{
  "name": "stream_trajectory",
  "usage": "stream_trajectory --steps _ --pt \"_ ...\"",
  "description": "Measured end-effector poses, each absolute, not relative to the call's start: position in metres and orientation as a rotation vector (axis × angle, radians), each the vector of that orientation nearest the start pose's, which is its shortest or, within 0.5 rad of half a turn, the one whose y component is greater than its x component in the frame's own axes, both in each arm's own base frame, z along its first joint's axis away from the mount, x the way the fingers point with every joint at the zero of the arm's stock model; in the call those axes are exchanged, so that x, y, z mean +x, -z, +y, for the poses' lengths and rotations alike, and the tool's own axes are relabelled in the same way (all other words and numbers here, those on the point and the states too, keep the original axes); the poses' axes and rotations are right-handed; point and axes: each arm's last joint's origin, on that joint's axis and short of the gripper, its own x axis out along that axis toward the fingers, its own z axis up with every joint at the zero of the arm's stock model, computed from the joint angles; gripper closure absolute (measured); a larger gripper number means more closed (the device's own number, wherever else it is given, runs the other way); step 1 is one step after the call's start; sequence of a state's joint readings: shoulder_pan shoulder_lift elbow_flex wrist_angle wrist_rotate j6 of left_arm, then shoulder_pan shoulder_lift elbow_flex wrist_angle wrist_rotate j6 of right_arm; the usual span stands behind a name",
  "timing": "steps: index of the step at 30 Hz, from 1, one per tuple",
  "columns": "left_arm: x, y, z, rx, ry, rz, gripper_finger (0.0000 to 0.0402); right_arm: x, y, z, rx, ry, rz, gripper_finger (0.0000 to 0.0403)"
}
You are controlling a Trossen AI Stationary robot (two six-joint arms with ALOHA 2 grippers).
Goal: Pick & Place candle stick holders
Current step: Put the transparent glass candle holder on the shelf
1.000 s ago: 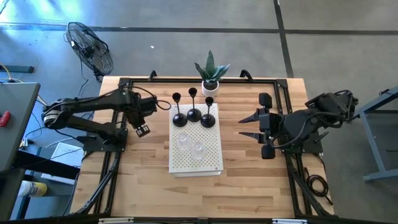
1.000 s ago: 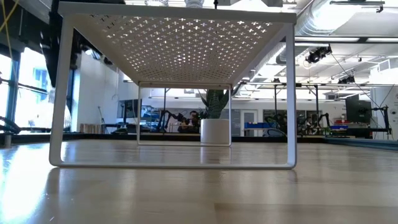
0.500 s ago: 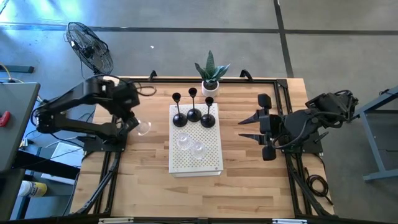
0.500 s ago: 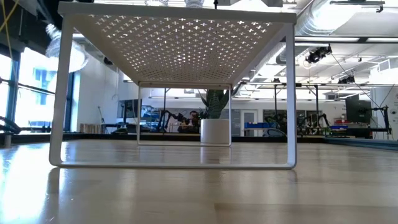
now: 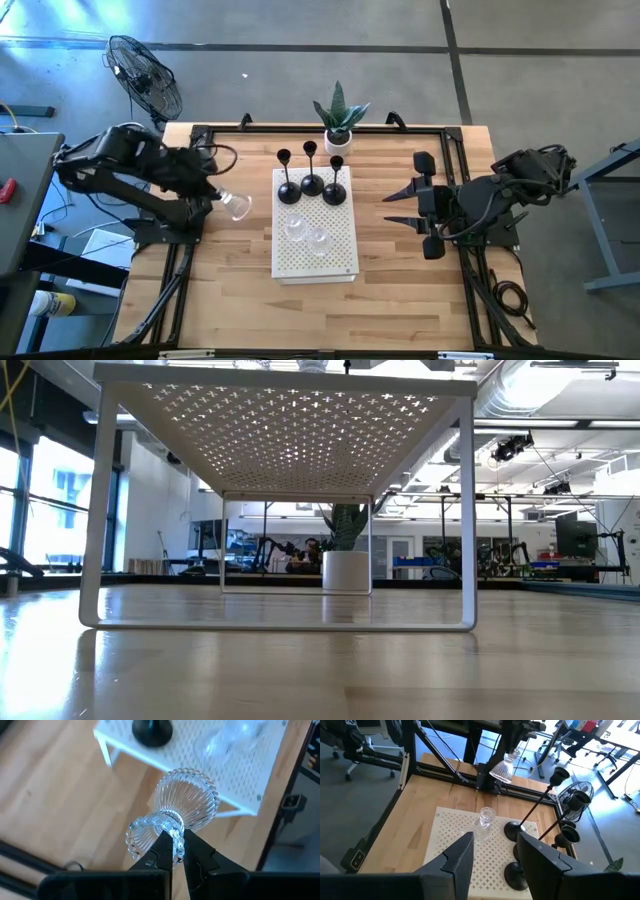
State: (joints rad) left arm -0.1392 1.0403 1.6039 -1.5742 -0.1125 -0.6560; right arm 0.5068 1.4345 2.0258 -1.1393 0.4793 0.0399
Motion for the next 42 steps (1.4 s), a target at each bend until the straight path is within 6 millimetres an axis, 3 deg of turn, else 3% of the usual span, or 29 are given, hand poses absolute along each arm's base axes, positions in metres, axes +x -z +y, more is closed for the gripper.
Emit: stream_trajectory --steps 16,25,31,38,42 --pt "0.163 -0.485 -0.07 -0.189 -0.141 0.819 0.0389 0.211 -0.503 0.103 -0.231 -0.065 0.488 0.0258" --pt "0.2 -0.5 -0.101 0.118 -0.104 0.745 0.0389 0.22 -0.51 0.095 -0.021 -0.079 0.428 0.0258" --pt "0.221 -0.504 -0.106 0.342 -0.188 0.695 0.0389 0.244 -0.508 0.089 0.068 -0.157 0.402 0.0258" --pt "0.247 -0.494 -0.097 0.382 -0.255 0.732 0.0389 0.275 -0.496 0.081 0.091 -0.158 0.427 0.0258" --pt "0.267 -0.49 -0.105 0.436 -0.213 0.703 0.0389 0.286 -0.49 0.079 0.049 -0.139 0.439 0.0258"
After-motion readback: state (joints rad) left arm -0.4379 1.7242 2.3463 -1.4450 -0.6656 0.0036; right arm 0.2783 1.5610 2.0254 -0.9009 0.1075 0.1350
